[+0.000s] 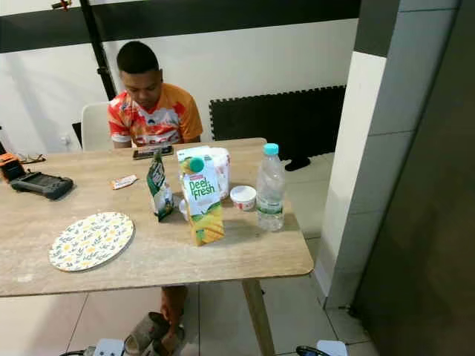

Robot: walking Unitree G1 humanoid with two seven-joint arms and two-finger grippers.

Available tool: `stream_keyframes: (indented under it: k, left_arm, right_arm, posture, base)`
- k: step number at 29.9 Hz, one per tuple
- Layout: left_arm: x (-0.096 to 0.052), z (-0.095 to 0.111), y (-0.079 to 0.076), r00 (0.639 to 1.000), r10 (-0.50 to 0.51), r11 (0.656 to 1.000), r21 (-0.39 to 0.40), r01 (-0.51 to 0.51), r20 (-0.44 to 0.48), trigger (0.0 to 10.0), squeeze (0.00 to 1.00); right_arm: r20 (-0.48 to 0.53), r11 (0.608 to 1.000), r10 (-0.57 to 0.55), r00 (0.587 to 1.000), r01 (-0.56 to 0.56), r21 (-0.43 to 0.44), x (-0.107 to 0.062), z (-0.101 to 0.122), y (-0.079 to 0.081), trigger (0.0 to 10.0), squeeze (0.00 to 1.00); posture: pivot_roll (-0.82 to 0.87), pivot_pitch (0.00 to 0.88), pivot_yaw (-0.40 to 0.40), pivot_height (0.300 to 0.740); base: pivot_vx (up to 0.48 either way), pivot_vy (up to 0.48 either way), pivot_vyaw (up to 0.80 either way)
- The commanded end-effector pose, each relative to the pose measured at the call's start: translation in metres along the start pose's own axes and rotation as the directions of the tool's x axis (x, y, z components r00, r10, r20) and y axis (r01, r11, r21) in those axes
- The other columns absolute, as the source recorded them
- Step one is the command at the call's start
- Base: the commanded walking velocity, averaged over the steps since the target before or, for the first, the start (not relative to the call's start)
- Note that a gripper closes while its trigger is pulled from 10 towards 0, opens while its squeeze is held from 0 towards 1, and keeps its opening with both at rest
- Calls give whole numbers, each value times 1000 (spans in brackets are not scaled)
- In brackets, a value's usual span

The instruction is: Restocking fridge

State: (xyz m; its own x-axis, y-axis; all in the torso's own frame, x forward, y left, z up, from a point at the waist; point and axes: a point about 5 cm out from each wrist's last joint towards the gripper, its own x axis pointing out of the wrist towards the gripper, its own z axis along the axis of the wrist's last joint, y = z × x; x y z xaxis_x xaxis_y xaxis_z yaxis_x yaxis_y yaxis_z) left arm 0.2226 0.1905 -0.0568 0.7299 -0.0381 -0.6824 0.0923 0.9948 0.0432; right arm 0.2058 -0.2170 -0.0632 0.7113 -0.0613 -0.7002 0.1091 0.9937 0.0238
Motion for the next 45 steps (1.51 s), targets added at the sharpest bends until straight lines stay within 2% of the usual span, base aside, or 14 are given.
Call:
stream_keyframes:
  k: [1,6,14,19,22,26,32,37,41,45]
  left_arm:
    - [-2,-5,6,1000,8,1000,18,-7,-27,10000,0]
    - [-3,-11,3,999,13,999,32,-12,-49,10000,0]
    - [-2,-14,-7,999,-18,999,42,20,-51,10000,0]
    - [-2,-12,-2,999,-2,999,40,4,-53,10000,0]
    - [0,-1,6,999,27,1000,8,-27,-22,10000,0]
    - [1,4,8,1000,16,999,38,-15,-15,10000,0]
    - [0,-3,2,1000,5,999,49,-3,-28,10000,0]
    - [-1,-4,-6,1000,-13,997,72,13,-3,10000,0]
    - [-1,-2,-6,1000,-3,998,57,2,20,10000,0]
    - [0,-5,-6,1000,-10,1000,26,10,-5,10000,0]
  right_arm:
    - [-29,999,25,999,-24,31,-1,-8,4,10000,0]
    - [-90,995,66,994,-72,-73,-1,-13,10,10000,0]
    - [-110,991,60,992,-72,-111,-1,-14,9,10000,0]
    - [-114,992,58,992,-70,-106,-2,-16,8,10000,0]
    - [-121,992,52,991,-65,-106,-2,-18,7,10000,0]
    - [-143,991,54,988,-70,-113,-3,-22,8,10000,0]
    - [-150,992,73,986,-88,-95,-5,-27,11,10000,0]
    - [-154,993,72,985,-86,-86,-6,-30,11,10000,0]
    - [-163,992,71,984,-86,-88,-7,-33,9,10000,0]
    - [-166,992,72,984,-88,-90,-7,-33,9,10000,0]
  posture:
    - [-79,72,95,740]
    - [-82,69,75,740]
    - [-78,64,59,740]
    - [-80,61,60,740]
    - [-71,57,56,740]
    - [-68,57,57,740]
    - [-74,64,64,740]
    - [-75,72,65,740]
    - [-72,75,60,740]
    - [-68,77,61,740]
  base:
    - [0,0,0]
    - [0,0,0]
    - [0,0,0]
    - [0,0,0]
    - [0,0,0]
    - [0,0,0]
    - [0,0,-533]
    - [0,0,-800]
    - [0,0,-800]
    - [0,0,-800]
